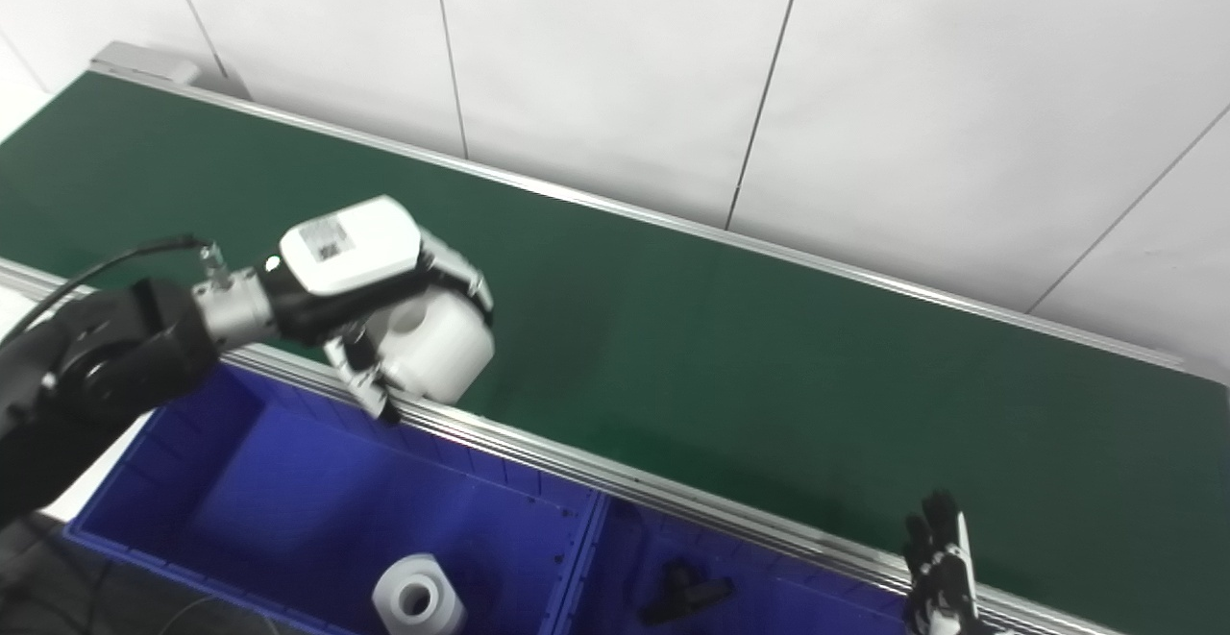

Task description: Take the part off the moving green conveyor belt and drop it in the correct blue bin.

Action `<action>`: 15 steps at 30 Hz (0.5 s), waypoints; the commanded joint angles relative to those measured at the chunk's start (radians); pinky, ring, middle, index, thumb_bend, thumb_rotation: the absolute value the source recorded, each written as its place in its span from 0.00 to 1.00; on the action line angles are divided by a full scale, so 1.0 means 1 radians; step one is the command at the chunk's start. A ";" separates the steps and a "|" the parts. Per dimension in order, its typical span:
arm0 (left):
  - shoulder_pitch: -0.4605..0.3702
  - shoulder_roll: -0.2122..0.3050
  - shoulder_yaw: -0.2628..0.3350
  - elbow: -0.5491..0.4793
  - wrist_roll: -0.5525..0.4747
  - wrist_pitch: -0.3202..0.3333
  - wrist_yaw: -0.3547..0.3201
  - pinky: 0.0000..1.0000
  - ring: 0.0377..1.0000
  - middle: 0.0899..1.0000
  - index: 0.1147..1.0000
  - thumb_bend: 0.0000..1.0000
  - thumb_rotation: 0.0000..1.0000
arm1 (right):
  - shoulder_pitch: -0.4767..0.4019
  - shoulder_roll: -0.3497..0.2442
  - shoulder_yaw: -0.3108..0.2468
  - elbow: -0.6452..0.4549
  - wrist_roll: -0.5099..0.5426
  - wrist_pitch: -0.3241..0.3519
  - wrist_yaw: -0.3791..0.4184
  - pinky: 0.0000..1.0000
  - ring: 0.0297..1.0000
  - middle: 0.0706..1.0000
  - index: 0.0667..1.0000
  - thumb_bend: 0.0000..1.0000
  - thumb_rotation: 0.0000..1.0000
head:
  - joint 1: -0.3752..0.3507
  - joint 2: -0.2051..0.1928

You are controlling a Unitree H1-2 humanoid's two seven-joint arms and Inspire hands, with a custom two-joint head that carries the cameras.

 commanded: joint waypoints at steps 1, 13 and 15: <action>0.025 0.023 0.030 -0.052 -0.011 0.008 -0.007 0.49 0.43 0.45 0.40 0.52 0.00 | -0.001 -0.007 -0.007 -0.051 0.012 0.023 0.006 0.98 0.98 1.00 1.00 0.75 0.97 | -0.001 0.001; 0.157 0.033 0.047 -0.022 0.112 -0.027 -0.055 0.51 0.47 0.45 0.41 0.52 0.00 | -0.039 -0.004 0.012 -0.052 0.009 0.052 0.027 0.96 0.95 0.99 1.00 0.74 0.93 | -0.032 -0.023; 0.157 0.038 0.030 -0.009 0.169 -0.023 -0.085 0.53 0.48 0.44 0.41 0.52 0.00 | -0.039 0.000 0.013 -0.048 -0.001 0.044 0.024 0.95 0.95 0.99 1.00 0.75 0.93 | -0.042 -0.026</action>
